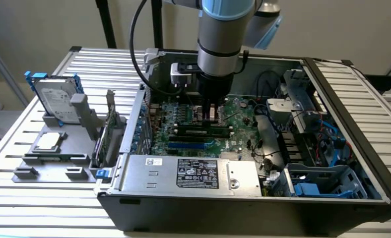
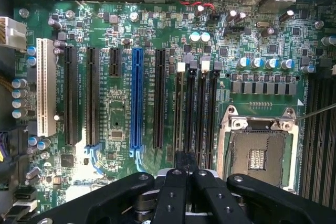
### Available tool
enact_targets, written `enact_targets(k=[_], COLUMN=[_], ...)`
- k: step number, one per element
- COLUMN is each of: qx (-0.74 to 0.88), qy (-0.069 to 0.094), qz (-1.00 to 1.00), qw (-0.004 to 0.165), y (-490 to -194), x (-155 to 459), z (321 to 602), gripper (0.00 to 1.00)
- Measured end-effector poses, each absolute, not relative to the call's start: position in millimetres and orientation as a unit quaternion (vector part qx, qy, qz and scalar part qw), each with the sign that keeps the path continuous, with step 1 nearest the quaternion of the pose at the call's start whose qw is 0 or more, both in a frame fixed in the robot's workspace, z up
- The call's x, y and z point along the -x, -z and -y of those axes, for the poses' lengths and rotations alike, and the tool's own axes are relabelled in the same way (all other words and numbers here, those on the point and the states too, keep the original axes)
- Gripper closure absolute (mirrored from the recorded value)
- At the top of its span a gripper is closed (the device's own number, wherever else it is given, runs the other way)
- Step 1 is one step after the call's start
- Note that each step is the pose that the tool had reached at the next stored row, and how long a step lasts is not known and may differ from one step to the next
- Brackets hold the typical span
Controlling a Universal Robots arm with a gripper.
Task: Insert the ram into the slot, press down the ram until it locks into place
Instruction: 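Press down the ram until it locks into place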
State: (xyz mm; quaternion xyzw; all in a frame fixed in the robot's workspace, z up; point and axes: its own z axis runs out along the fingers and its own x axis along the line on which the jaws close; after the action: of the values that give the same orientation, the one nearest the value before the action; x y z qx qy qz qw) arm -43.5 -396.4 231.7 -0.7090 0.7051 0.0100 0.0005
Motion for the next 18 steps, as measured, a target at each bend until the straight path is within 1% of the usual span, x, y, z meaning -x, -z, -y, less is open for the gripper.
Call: enact_targets(k=[11,18], qx=[0.709,0.709], qy=[-0.010,-0.010], qz=[-0.706,-0.706], qw=[0.001,0.000], y=[-228,-245], x=[44,44], z=[396,396], gripper=[0.90,0.90])
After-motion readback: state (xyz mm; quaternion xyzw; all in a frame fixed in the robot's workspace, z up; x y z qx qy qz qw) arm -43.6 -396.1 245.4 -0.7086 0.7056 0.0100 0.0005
